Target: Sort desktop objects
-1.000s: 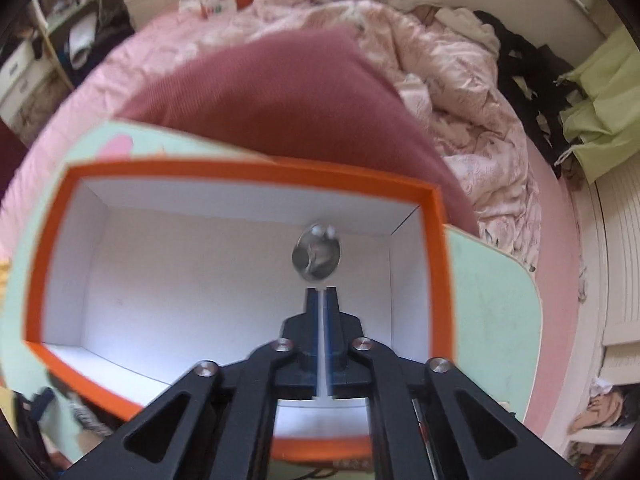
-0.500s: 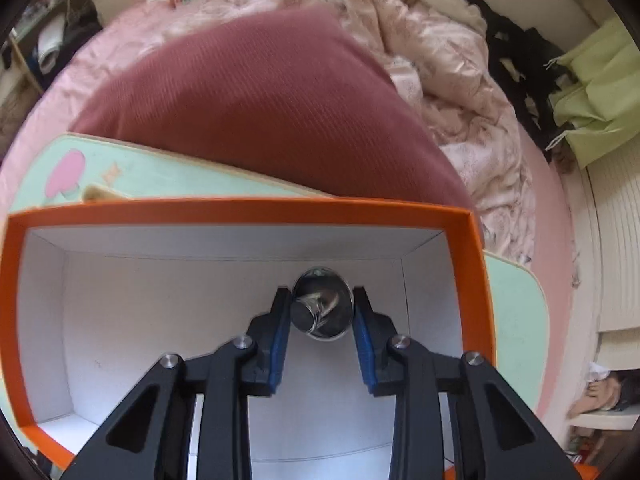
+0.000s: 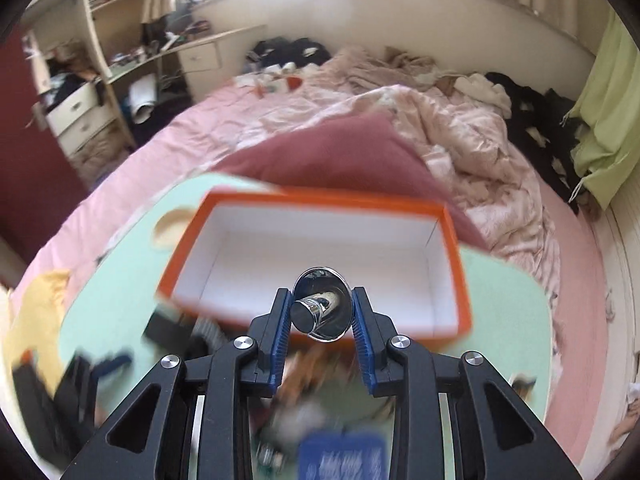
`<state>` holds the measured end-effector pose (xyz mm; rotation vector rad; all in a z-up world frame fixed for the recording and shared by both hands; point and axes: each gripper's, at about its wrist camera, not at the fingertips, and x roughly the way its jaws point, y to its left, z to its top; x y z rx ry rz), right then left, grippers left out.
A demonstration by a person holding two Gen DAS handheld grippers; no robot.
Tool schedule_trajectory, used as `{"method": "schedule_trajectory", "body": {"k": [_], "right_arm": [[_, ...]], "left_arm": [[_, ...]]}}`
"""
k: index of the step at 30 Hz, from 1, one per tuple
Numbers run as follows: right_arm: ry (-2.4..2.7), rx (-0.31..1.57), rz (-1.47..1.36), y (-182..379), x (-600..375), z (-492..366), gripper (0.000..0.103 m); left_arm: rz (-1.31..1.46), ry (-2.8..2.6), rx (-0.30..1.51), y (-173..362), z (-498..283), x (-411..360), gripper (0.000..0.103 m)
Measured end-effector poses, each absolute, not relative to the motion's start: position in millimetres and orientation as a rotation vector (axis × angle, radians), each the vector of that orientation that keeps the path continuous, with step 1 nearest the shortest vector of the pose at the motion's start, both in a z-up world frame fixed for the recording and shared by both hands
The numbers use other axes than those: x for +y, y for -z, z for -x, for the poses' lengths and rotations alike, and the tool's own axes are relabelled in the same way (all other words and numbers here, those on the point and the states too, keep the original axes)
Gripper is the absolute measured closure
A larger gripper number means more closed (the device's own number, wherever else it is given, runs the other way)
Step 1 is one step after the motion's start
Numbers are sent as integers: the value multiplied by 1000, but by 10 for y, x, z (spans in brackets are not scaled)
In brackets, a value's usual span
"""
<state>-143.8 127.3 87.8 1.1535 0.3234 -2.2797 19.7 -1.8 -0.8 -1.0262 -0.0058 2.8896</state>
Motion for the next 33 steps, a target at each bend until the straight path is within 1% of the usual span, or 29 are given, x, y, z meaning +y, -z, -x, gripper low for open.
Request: {"method": "schedule_trajectory", "body": {"k": [6,9,11,13,14,16,18,20,22,26,27,28,33], "right_arm": [[2298,395,-1235,-425,1408,1178,74],[2306,385,-1246,-297,1492,1176,73],[2324,353,-1230,-278,1561,1148,64],[2356,304,-1165,-325,1679,1055,45],[2368,288,-1139,-348,1725,1006,41],[2401,250,-1071,-379,1867,814,29],[2421,244,-1032,-357,1992,601,24],[2438,239,-1001,-294,2118,395,23],[2467,238,-977,-205,2214,221,17],[2481,240,-976,15,2291,93,15],[2488,215,-946,47,2308,87,6],[2514,209,-919,87,2305,85,0],[2524,196,-875,127,2277,103,0]], "left_arm": [[1026,-2890,-6,8,-199,-19,0],[1025,-2890,-6,8,-201,-21,0],[1025,-2890,-7,9,-194,-14,0],[1025,-2890,-7,8,-202,-21,0],[1025,-2890,-7,8,-202,-21,0],[1025,-2890,-7,9,-199,-18,0],[1025,-2890,-7,9,-204,-21,0],[1025,-2891,-7,9,-204,-21,0],[1025,-2891,-7,9,-201,-19,0],[1027,-2891,-6,10,-198,-16,0],[1025,-2891,-6,9,-207,-23,0],[1026,-2891,-6,10,-203,-20,0],[1026,-2891,-7,13,-203,-17,0]]}}
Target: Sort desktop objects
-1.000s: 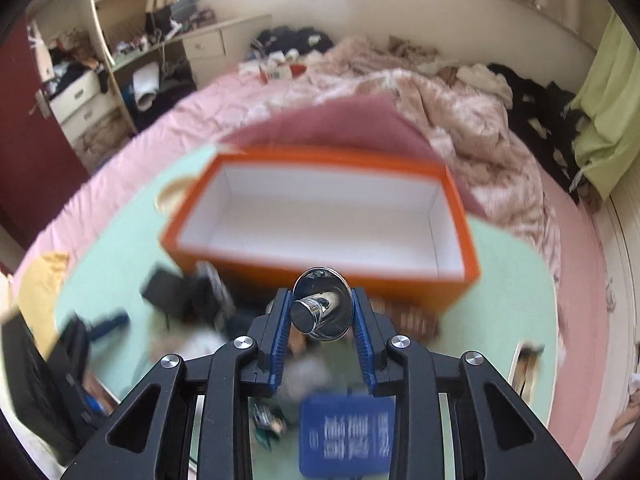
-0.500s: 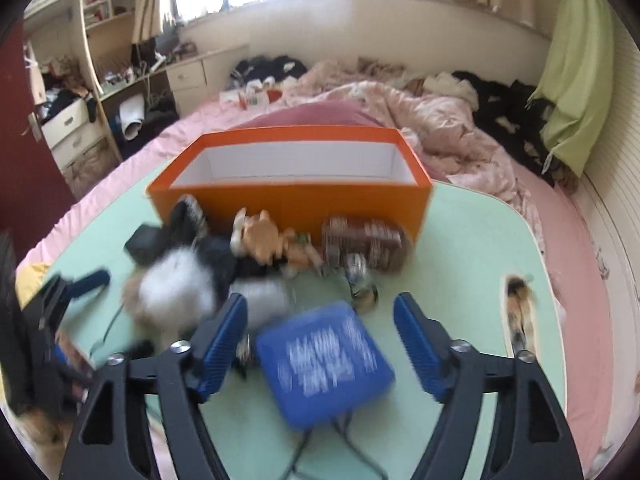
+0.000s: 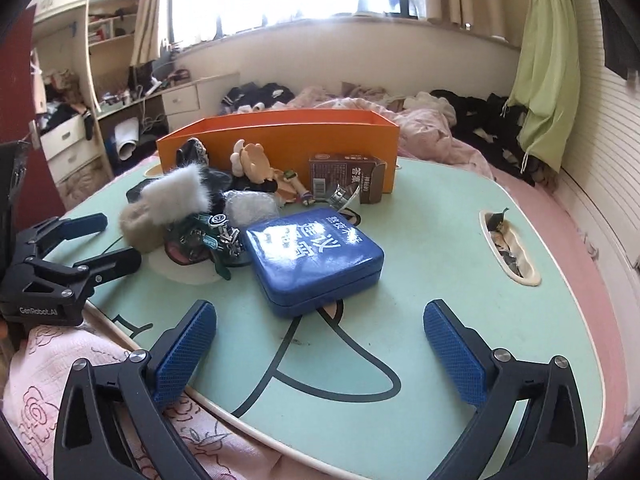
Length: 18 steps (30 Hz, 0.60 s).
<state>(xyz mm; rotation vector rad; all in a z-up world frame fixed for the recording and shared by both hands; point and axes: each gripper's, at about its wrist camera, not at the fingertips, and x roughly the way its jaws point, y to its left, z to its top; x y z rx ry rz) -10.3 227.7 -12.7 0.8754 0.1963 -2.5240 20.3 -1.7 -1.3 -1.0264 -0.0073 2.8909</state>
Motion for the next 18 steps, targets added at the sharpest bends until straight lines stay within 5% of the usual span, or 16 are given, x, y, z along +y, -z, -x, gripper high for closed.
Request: {"method": "schedule_trajectory", "body": {"k": [13,18], "right_arm": [[2526,191,-867,111,2256,98,0],[2527,191,-867,109,2260,98,0]], "left_arm": [[1023,-2948,-43,-88,-248,-57,0],[773,-3062,-52,-563,-363,-139,0]]}}
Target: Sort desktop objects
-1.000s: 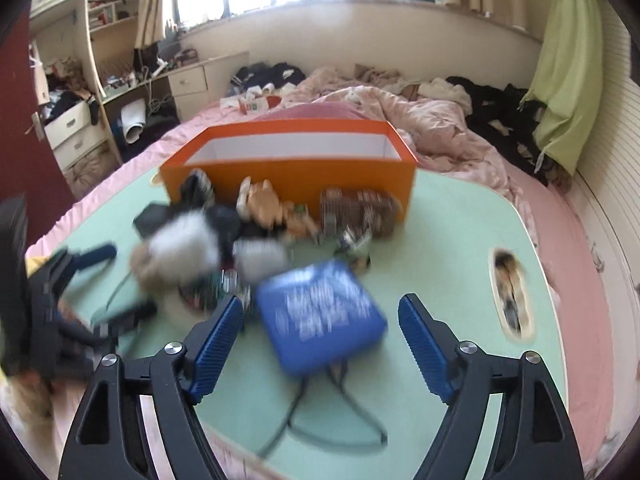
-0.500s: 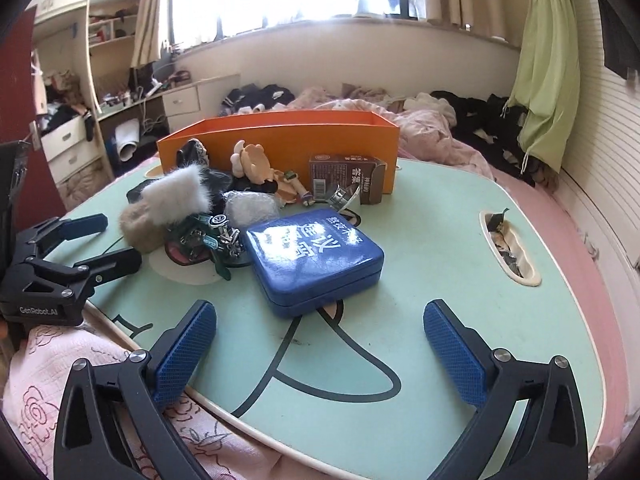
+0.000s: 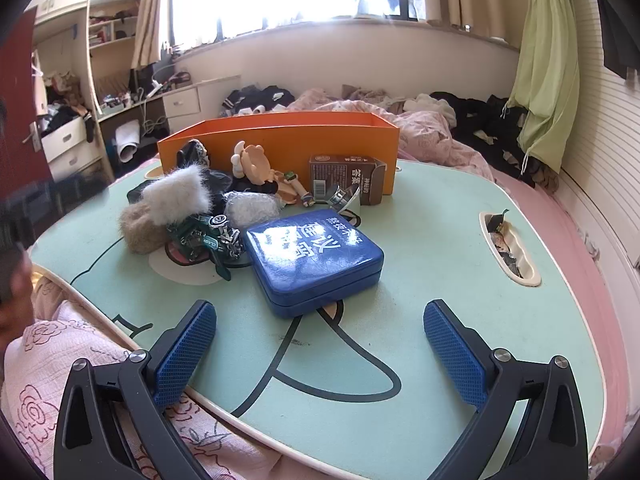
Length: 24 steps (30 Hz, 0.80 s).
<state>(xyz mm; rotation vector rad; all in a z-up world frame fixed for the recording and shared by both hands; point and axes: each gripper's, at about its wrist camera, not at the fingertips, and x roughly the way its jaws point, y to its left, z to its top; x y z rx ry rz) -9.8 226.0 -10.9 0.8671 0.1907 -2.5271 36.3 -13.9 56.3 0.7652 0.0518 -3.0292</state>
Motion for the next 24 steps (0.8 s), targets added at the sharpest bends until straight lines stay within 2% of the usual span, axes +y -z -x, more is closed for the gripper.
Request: {"method": "schedule_trajectory", "body": {"k": [3,9,12,21,24], "right_arm": [[2527,191,-867,108,2257,97,0],[2528,191,-866,107,2258,96,0],[2528,190,-866,105,2258,95,0],[2529,190,-865,105,2256,93,0],[2529,190,-865,101,2259,94,0]], "left_arm": [[-745,2890,-20,-726,-140,-278,0],[-1026,2754,41,-611,553,-628,0],[-1086,2730,-46,-548,731,-541,0],[-1049,2585,-182,-500,940,-523,0],[-1025,2678,-112,-589,781,-509,0]]}}
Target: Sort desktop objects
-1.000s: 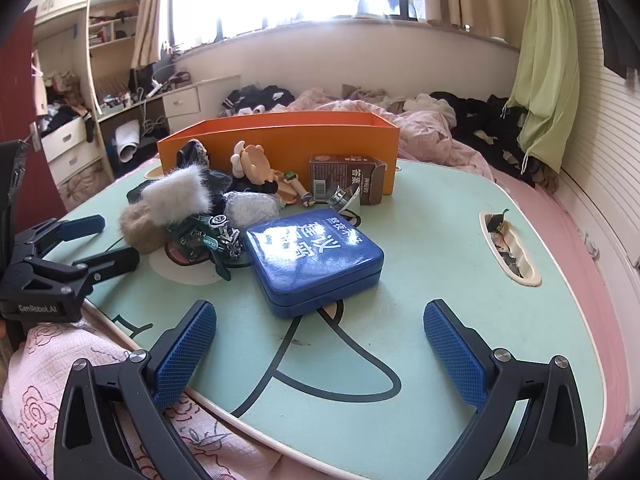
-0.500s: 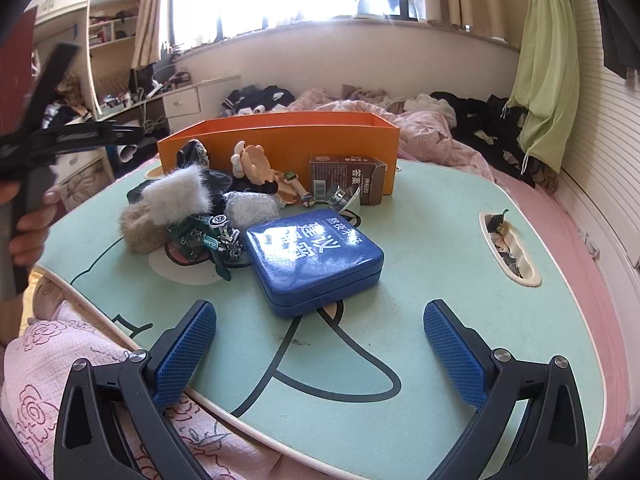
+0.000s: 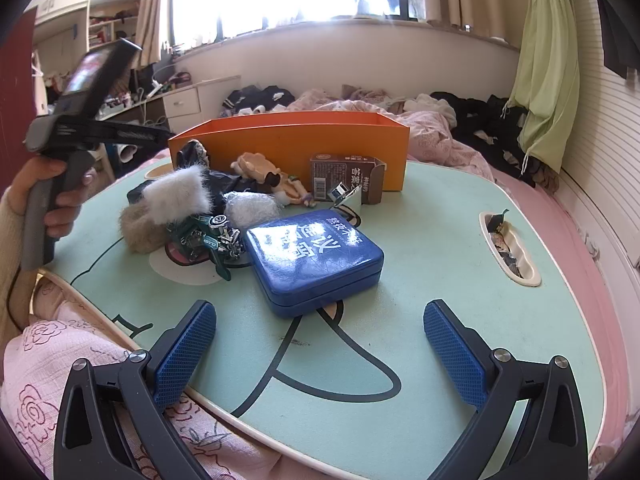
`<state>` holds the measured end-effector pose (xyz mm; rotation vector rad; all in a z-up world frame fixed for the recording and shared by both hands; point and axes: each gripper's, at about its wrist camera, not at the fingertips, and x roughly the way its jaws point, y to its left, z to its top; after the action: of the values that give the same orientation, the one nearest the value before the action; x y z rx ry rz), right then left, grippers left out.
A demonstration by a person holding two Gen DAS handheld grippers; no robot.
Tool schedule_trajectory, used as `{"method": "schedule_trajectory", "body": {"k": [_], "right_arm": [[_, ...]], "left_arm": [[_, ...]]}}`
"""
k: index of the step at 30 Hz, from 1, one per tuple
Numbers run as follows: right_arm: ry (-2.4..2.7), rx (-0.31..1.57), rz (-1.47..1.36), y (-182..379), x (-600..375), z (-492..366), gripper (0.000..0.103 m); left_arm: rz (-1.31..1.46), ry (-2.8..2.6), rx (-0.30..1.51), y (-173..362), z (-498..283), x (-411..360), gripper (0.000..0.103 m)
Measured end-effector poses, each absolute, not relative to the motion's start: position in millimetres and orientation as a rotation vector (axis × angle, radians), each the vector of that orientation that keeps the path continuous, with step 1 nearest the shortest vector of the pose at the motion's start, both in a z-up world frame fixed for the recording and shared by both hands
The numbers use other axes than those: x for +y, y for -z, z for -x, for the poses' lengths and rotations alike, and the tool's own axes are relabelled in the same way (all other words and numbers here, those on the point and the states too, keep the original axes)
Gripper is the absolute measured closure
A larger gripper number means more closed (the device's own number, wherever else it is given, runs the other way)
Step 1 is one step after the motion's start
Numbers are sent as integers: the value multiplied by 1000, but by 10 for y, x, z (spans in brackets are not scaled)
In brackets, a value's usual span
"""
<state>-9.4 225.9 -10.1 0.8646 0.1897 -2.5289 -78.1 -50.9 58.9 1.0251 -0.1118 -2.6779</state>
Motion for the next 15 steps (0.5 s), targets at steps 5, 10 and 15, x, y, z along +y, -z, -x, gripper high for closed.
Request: {"method": "schedule_trajectory", "body": {"k": [5,10,15], "right_arm": [[2529,189,-864,100,2260,93,0],[2502,206,-905,60,2261,151,1],[2560,139,-801,-605,2294,495,2]], "left_arm": [[-892,2800,-180,-775,635,-259,0],[-872,2737,-239,-745,689,-191,0],[-753,2763,-235,-766,398,-199,0]]}}
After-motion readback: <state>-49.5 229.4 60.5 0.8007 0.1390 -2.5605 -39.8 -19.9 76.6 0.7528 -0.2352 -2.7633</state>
